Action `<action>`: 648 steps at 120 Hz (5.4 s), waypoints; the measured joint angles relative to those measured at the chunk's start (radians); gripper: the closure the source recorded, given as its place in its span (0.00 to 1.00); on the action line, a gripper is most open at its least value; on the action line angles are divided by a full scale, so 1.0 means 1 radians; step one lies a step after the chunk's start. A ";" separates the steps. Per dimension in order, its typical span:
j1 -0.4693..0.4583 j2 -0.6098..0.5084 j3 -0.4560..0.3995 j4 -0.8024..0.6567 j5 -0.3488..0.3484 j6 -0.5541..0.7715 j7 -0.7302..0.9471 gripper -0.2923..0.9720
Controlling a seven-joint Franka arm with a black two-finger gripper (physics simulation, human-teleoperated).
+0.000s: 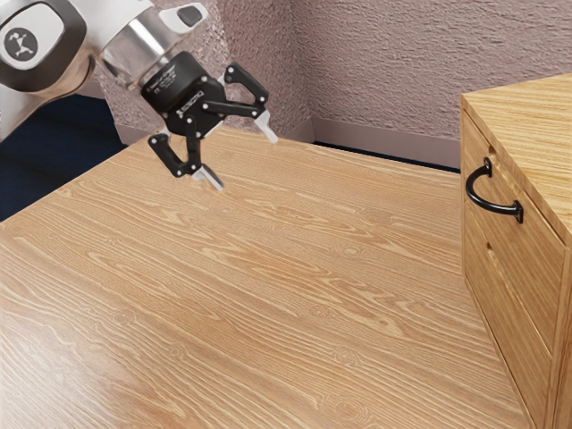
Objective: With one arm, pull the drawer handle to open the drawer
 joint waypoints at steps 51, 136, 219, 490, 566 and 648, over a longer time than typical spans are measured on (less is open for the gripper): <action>0.008 0.266 0.091 -0.131 -0.192 0.307 0.032 0.42; -0.273 0.304 0.401 -0.121 -0.205 0.596 0.147 0.53; -0.359 0.277 0.447 -0.120 -0.225 0.651 0.209 0.62; -0.385 0.263 0.531 -0.154 -0.284 0.733 0.260 0.75; -0.226 0.290 0.394 -0.237 -0.293 0.732 0.261 0.77; -0.071 0.290 0.265 -0.319 -0.296 0.733 0.258 0.76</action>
